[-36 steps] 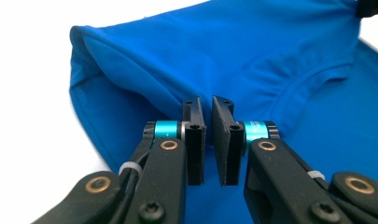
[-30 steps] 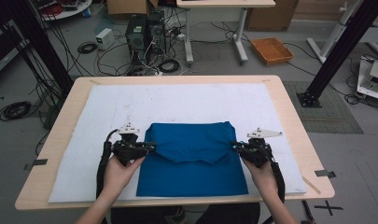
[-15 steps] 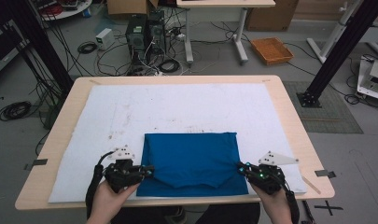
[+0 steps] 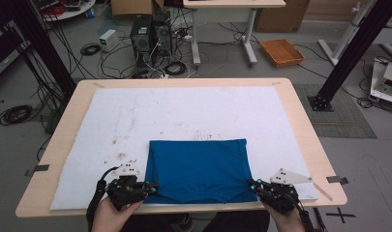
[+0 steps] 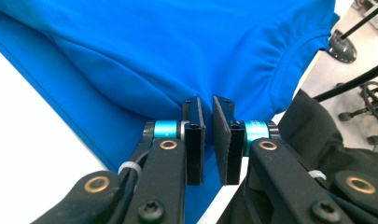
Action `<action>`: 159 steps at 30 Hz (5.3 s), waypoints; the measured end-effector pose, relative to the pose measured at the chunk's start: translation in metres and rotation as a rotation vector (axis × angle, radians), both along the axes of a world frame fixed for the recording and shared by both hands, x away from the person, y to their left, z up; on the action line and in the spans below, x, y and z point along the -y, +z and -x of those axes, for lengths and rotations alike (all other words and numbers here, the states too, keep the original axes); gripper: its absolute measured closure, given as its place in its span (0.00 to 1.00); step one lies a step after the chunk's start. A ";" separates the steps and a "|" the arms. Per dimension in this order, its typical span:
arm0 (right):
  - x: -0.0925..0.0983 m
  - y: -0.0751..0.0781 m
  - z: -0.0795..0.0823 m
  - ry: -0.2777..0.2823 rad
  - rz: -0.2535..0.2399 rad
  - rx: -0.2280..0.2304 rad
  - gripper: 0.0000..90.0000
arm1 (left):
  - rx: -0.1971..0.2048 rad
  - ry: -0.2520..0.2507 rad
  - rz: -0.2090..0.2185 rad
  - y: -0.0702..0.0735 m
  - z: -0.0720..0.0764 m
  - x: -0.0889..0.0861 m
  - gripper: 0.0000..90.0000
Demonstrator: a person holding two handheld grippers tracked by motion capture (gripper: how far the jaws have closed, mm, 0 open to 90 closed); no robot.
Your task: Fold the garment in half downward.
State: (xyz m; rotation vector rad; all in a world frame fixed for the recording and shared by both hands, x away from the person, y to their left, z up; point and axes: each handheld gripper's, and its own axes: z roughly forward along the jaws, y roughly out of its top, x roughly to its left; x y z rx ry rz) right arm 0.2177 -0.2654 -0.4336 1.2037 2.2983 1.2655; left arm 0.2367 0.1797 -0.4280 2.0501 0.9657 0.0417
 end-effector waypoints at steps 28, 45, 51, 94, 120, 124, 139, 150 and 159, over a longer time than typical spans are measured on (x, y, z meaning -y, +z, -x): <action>-0.005 0.006 -0.141 -0.256 -0.004 0.049 0.64 | 0.254 0.336 -0.034 0.004 -0.121 -0.016 0.58; -0.012 -0.016 -0.157 -0.221 0.063 -0.049 0.97 | 0.118 0.307 -0.116 -0.019 -0.136 -0.005 0.79; -0.004 -0.015 -0.155 -0.238 0.035 -0.040 0.97 | 0.118 0.306 -0.112 -0.019 -0.135 -0.007 0.88; -0.007 -0.007 -0.192 -0.219 0.074 -0.003 0.96 | 0.136 0.342 -0.096 -0.016 -0.166 -0.005 0.95; 0.014 0.006 -0.059 -0.145 -0.036 0.015 0.70 | 0.067 0.174 -0.031 -0.006 -0.041 -0.002 0.63; 0.009 -0.003 -0.045 -0.110 -0.046 -0.022 0.70 | 0.058 0.156 -0.042 -0.009 -0.036 0.004 0.64; 0.002 -0.012 -0.036 -0.045 0.009 -0.068 0.99 | 0.057 0.092 -0.072 -0.012 -0.030 0.005 0.94; 0.006 -0.013 -0.035 -0.054 0.022 -0.051 0.95 | 0.046 0.094 -0.065 -0.012 -0.026 0.003 0.94; 0.009 -0.007 -0.034 -0.082 0.008 -0.020 0.73 | 0.061 0.114 -0.029 -0.008 -0.024 -0.002 0.71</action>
